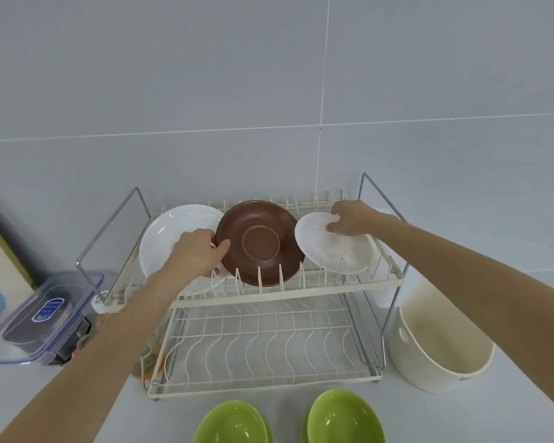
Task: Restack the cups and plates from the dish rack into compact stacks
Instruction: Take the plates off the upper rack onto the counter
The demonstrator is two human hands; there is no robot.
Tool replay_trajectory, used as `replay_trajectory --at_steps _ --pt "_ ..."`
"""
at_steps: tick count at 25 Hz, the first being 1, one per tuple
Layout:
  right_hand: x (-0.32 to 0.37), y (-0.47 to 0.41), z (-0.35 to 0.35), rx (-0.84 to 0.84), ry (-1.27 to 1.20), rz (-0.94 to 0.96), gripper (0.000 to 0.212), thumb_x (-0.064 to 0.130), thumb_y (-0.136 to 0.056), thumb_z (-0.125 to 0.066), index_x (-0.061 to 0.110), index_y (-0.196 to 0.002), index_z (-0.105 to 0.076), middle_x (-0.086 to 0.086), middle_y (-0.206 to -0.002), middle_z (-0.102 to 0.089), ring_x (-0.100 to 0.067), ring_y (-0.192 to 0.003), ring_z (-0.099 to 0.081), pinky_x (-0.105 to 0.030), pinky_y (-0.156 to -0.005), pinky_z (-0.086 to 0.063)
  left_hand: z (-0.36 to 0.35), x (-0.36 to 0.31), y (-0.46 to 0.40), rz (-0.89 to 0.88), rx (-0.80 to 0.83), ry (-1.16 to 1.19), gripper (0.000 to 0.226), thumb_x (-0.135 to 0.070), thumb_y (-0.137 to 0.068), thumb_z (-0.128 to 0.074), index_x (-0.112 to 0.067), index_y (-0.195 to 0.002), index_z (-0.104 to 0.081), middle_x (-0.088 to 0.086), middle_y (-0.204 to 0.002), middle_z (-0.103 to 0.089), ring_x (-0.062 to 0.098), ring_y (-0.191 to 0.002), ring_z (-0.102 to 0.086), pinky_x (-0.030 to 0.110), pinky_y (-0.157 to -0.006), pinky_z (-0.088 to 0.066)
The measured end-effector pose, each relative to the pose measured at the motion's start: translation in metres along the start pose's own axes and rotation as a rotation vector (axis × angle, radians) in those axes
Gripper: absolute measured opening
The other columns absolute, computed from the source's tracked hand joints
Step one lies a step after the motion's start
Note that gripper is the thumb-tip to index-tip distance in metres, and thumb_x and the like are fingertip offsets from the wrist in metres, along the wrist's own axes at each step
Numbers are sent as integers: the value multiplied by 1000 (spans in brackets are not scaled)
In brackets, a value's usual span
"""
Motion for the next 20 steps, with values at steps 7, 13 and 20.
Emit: replay_trajectory --at_steps 7,13,20 --pt "-11 -20 6 -139 -56 -92 41 8 -85 -52 0 -125 -47 -22 -127 -50 -37 -117 -50 -37 -90 -44 -16 15 -4 159 115 552 19 -17 -93 -44 -8 -105 -55 16 -90 -67 13 -49 -66 24 -63 -56" --pt "-6 -2 43 -207 -250 -25 18 13 -86 -55 -1 -91 -66 -3 -59 -45 -22 -79 -47 -17 -77 -39 -5 8 -1 111 10 455 25 -18 -95 -36 -6 -109 -53 17 -104 -67 37 -78 -67 39 -89 -51" --pt "3 45 79 -335 -443 59 25 22 -86 -57 12 -107 -67 -1 -94 -58 -20 -90 -51 -31 -87 -45 52 -3 19 1 -219 492 28 -18 -95 -37 -4 -111 -54 15 -101 -62 39 -83 -66 46 -83 -54"
Point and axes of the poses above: each hand's wrist, its own y-axis away from the middle knuckle, its own z-axis out of the back of the hand, x = y × z, the point moved 10 cm from there along -y, towards the middle knuckle
